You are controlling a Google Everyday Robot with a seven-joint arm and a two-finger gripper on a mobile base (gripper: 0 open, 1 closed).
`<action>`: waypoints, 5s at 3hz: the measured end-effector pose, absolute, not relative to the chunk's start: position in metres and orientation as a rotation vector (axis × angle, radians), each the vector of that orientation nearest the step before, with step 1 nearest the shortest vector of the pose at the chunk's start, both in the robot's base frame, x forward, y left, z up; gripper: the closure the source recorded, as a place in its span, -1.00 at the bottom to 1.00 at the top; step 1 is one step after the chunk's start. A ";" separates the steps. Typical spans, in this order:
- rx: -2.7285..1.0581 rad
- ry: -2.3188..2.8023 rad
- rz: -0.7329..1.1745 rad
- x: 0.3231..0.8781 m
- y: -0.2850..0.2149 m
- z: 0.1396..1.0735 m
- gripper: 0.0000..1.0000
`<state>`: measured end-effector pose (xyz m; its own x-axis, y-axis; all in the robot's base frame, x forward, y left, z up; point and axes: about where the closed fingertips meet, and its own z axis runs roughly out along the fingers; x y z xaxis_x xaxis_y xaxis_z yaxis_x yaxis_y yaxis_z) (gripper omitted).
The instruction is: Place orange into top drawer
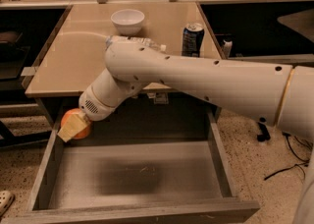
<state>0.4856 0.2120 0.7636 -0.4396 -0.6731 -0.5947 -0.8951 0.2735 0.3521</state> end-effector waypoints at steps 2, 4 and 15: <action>-1.269 2.371 0.902 0.451 0.190 0.722 1.00; -1.236 2.380 0.959 0.445 0.187 0.709 1.00; -0.834 2.545 0.971 0.424 0.105 0.603 -1.00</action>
Offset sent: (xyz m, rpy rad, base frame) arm -0.0491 -0.0360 -0.0679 -0.0767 0.0982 -0.2133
